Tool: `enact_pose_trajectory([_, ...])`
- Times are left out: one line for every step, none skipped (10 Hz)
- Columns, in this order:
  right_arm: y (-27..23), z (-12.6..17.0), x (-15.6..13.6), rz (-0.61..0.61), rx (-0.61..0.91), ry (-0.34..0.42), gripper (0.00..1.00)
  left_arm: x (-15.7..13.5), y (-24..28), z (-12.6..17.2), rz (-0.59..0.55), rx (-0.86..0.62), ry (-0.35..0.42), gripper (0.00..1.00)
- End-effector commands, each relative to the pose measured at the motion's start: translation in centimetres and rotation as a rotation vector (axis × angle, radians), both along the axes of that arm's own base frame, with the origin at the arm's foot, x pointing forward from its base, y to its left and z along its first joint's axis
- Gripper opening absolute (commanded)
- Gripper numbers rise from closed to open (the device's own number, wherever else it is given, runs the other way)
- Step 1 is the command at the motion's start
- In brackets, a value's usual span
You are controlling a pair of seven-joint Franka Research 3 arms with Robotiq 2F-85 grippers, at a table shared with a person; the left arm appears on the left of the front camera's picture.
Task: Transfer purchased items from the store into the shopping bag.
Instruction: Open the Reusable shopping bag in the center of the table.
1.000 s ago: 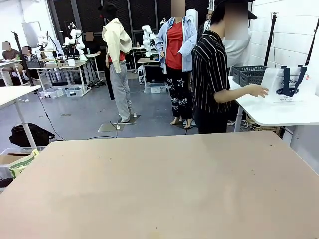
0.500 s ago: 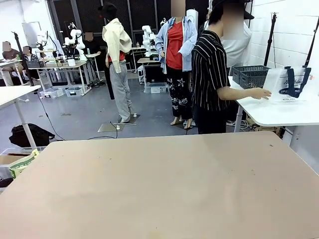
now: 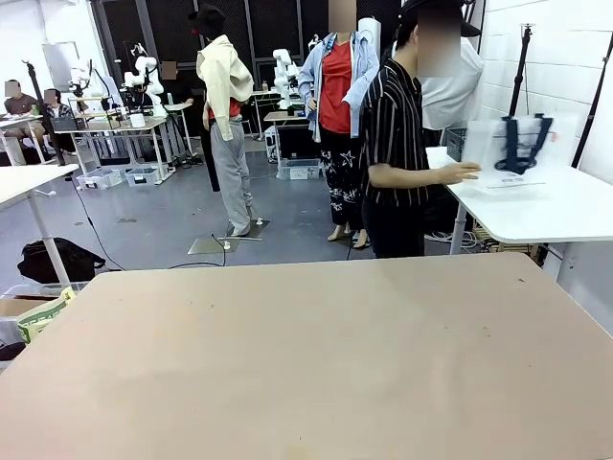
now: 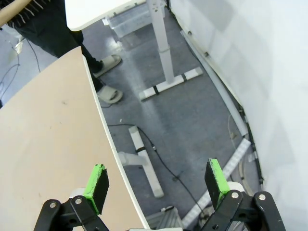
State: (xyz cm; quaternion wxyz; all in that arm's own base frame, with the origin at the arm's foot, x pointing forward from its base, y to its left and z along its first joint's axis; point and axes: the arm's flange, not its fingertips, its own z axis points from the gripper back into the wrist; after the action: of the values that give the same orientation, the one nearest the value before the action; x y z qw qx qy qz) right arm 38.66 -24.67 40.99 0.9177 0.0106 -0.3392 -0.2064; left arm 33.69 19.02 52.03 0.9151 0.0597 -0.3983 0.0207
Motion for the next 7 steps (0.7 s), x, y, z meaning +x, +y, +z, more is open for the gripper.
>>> enact_pose_trajectory([0.12, 0.26, -0.19, 0.011, -0.012, 0.008, 1.00, 0.04, 0.08, -0.14, 0.015, -0.001, 0.006, 1.00])
enact_pose_trajectory([0.12, 0.26, -0.19, 0.011, -0.012, 0.008, 1.00, 0.04, 0.08, -0.14, 0.015, -0.001, 0.006, 1.00])
enact_pose_trajectory([0.12, 0.26, -0.19, 0.011, -0.012, 0.008, 1.00, 0.04, 0.08, -0.14, 0.015, -0.001, 0.006, 1.00])
enact_pose_trajectory([0.12, 0.26, -0.19, 0.011, -0.012, 0.008, 1.00, 0.04, 0.08, -0.14, 0.015, -0.001, 0.006, 1.00])
enact_pose_trajectory([0.12, 0.26, -0.19, 0.011, -0.012, 0.008, 1.00, 0.04, 0.08, -0.14, 0.015, -0.001, 0.006, 1.00])
enact_pose_trajectory([0.12, 0.26, -0.19, 0.011, -0.012, 0.008, 1.00, 0.04, 0.08, -0.14, 0.015, -0.001, 0.006, 1.00])
enact_pose_trajectory([0.12, 0.26, -0.19, 0.011, -0.012, 0.008, 1.00, 0.04, 0.08, -0.14, 0.015, -0.001, 0.006, 1.00])
